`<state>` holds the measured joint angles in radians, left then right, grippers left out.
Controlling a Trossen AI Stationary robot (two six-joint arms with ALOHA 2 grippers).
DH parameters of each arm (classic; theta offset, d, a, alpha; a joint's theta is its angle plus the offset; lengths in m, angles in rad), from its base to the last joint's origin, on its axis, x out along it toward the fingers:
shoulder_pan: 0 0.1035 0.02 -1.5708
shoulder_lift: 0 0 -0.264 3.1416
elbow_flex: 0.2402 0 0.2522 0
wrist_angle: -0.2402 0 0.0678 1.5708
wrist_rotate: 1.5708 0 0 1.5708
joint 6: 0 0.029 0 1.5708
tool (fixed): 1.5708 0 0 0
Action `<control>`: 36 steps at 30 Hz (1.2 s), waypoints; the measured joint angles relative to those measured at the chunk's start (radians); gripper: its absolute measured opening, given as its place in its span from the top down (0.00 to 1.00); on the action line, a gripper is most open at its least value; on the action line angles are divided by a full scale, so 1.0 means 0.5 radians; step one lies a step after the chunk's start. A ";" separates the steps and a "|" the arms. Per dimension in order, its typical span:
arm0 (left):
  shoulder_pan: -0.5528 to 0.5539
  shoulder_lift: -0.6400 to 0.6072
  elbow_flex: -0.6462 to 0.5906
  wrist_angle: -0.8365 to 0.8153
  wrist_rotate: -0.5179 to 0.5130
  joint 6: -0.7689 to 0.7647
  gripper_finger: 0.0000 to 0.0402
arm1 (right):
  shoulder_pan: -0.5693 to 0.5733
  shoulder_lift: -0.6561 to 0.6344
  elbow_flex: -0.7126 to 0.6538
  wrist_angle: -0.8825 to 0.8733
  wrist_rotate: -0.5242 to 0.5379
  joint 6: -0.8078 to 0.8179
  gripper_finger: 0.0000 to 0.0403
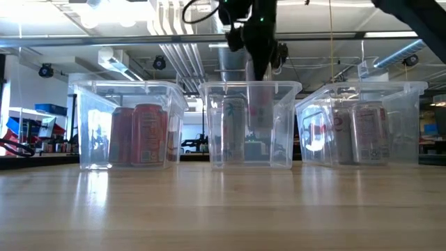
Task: Sort soda cans
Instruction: Put the top left white-pink soda can into the middle transparent bin
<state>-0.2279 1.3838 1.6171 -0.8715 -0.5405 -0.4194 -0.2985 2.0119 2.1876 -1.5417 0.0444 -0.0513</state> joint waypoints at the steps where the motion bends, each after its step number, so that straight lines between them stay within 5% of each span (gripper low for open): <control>1: 0.000 0.000 0.009 -0.001 0.000 0.000 0.35 | -0.010 0.013 -0.002 0.015 0.000 0.004 0.37; 36: -0.001 -0.001 0.004 -0.060 0.006 0.029 0.35 | -0.085 -0.022 -0.605 0.574 0.018 0.203 0.35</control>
<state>-0.2283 1.3834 1.6192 -0.9014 -0.5373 -0.4050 -0.3412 2.0010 1.8852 -1.2545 0.0532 0.0501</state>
